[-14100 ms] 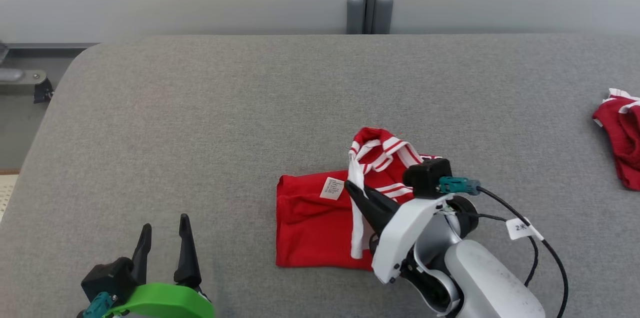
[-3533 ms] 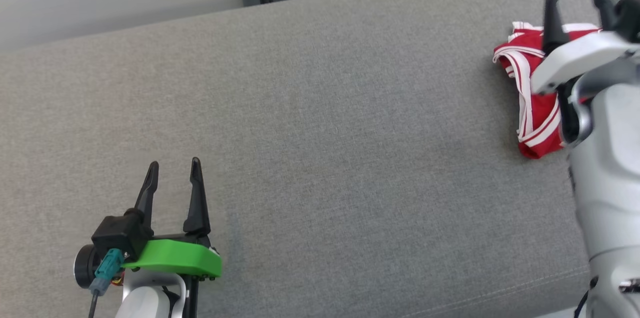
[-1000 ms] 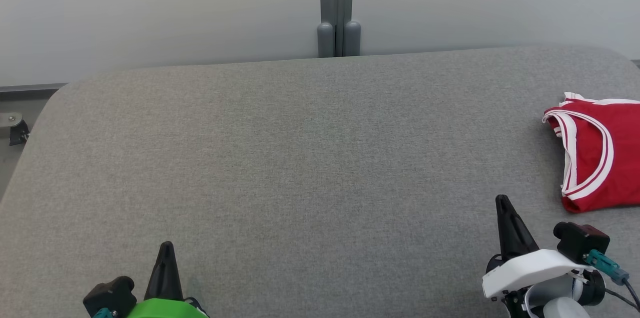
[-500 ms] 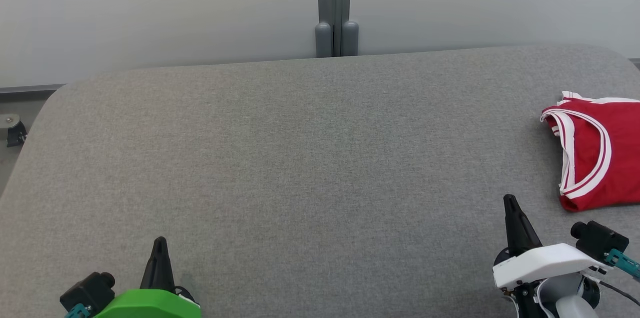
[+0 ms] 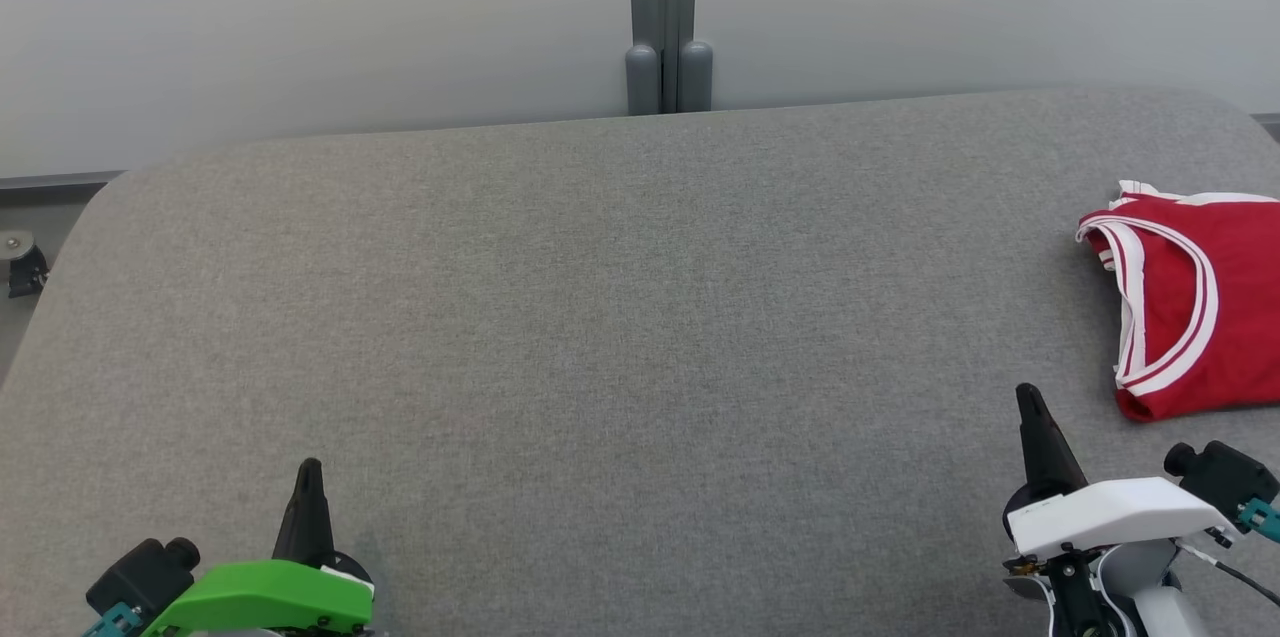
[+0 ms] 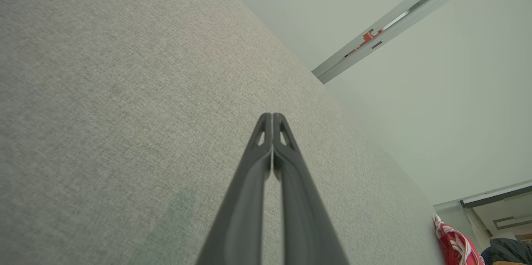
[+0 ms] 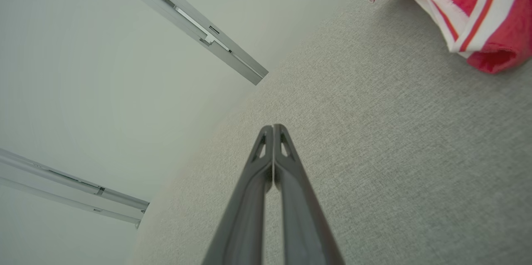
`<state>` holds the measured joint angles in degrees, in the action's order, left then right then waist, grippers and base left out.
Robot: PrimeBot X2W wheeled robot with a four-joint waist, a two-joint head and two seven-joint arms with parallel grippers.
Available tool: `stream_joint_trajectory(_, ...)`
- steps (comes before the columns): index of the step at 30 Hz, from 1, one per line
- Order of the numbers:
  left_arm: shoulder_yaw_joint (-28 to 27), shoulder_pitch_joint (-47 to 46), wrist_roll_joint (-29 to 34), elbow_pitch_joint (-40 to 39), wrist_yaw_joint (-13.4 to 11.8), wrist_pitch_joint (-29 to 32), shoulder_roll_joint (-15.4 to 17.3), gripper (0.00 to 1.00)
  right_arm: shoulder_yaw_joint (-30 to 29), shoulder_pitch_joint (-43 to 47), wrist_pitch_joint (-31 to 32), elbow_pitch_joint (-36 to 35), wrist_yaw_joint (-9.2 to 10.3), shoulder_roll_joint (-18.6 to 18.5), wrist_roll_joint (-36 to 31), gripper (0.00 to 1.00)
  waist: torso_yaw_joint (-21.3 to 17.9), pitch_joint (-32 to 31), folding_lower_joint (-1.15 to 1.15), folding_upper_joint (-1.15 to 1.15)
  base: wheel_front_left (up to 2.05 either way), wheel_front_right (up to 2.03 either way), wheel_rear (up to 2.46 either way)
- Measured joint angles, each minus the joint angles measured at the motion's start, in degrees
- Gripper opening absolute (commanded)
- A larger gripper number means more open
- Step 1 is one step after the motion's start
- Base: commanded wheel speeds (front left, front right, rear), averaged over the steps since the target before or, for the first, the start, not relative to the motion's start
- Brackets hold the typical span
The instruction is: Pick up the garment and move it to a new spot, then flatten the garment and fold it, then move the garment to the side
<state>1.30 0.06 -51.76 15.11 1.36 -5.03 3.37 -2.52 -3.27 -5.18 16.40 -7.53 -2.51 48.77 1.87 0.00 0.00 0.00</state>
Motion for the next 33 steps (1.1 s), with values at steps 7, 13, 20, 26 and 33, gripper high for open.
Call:
stream_joint_trajectory(7, -1.0, -0.71, -4.67, -0.1, 0.67, 1.31, -0.08, 0.0, -0.43, -0.52, 1.19, -0.24, 0.0, -0.02, 4.82, 0.0, -0.15, 0.02, 0.0, 0.0, 0.0, 0.0, 0.0)
stream_joint_trajectory(13, -1.57, -1.19, -8.32, -0.19, 1.18, 2.33, -0.12, 0.0, -0.78, -0.58, 2.31, -0.45, 0.01, -0.03, 8.71, 0.0, -0.28, 0.03, 0.0, 0.0, 0.0, 0.0, 0.0)
stream_joint_trajectory(20, -2.45, -1.78, -12.3, -0.24, 1.7, 3.46, -0.16, 0.0, -1.19, -0.69, 3.59, -0.7, 0.01, -0.05, 13.06, 0.0, -0.43, 0.04, 0.0, 0.0, 0.0, 0.0, 0.0)
stream_joint_trajectory(26, -3.08, -2.19, -15.66, -0.31, 2.24, 4.47, -0.19, 0.0, -1.54, -0.97, 4.46, -0.89, 0.01, -0.07, 16.66, 0.0, -0.57, 0.05, 0.0, 0.0, 0.0, 0.0, 0.0)
stream_joint_trajectory(33, -3.69, -2.77, -19.2, -0.41, 2.77, 5.54, -0.23, 0.0, -1.89, -1.23, 5.57, -1.05, 0.01, -0.09, 20.52, 0.0, -0.72, 0.07, 0.0, 0.0, 0.0, 0.0, 0.0)
